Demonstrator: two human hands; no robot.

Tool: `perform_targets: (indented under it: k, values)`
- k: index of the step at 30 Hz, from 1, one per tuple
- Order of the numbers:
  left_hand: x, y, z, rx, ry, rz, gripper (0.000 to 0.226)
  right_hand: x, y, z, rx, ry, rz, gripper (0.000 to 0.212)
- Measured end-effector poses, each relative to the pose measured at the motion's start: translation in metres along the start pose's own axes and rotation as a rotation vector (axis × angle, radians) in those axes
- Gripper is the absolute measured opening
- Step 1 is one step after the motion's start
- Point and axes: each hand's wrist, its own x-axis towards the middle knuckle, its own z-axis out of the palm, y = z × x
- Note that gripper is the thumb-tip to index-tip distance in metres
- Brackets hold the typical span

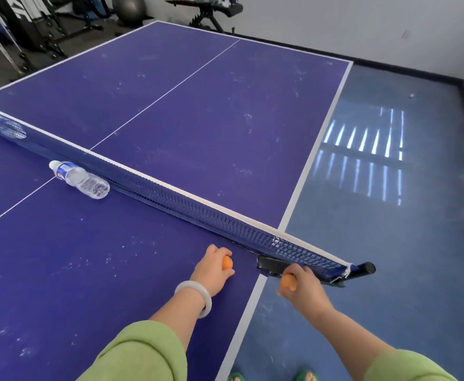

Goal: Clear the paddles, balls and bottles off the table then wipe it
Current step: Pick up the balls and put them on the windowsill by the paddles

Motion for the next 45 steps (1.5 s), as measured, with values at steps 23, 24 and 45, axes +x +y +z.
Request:
perform_targets:
  k: [23, 24, 45]
  values:
    - [-0.178, 0.231, 0.191, 0.157, -0.442, 0.519, 0.027, -0.261, 0.225, -0.059, 0.313, 0.379, 0.444, 0.032]
    - [-0.202, 0.245, 0.211, 0.155, -0.471, 0.547, 0.025, -0.290, 0.245, -0.058, 0.336, 0.409, 0.485, 0.032]
    - [-0.689, 0.410, 0.561, 0.509, -1.154, 1.265, 0.008, -0.839, 0.507, 0.056, 0.844, 1.020, 1.188, 0.024]
